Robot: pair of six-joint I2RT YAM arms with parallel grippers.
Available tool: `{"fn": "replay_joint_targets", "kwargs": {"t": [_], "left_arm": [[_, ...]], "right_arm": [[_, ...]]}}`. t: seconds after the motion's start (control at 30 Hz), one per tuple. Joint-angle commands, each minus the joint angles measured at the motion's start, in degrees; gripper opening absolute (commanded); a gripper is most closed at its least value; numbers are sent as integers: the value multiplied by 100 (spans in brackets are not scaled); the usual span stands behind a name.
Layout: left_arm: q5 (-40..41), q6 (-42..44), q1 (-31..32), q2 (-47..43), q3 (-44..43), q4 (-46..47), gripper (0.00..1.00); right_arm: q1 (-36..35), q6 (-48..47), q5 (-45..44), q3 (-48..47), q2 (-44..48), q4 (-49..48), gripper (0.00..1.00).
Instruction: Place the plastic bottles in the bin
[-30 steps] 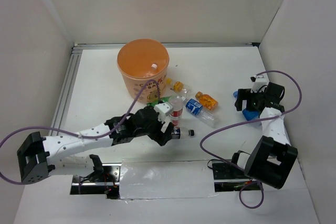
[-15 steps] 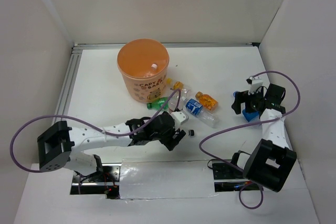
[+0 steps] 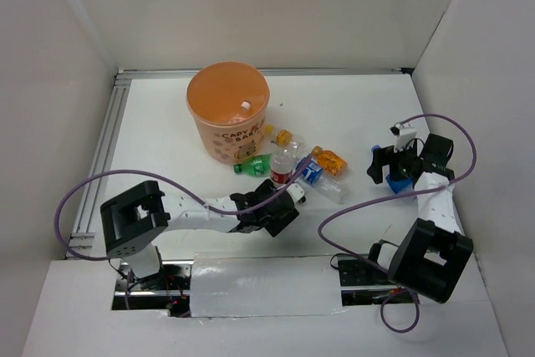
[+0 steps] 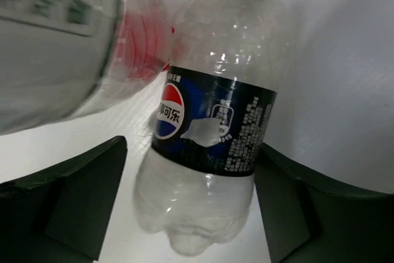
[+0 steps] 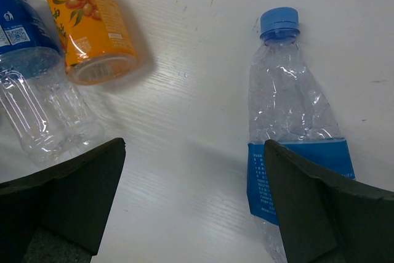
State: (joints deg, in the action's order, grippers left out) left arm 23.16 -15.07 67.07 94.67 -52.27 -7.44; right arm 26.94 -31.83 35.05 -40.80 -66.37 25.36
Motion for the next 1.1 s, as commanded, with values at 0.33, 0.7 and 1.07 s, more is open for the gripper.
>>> {"fn": "replay_joint_targets", "kwargs": {"t": [0.33, 0.7, 1.07], "left_arm": [[164, -75, 447, -834, 95, -292, 20], [-286, 531, 194, -2779, -2321, -2024, 3], [-153, 128, -3163, -1726, -3350, -378, 25]], "right_arm": [[31, -60, -436, -367, 80, -251, 100], [31, -24, -1932, -403, -762, -945, 100], [31, -358, -2055, -991, -2494, -1174, 100]]}}
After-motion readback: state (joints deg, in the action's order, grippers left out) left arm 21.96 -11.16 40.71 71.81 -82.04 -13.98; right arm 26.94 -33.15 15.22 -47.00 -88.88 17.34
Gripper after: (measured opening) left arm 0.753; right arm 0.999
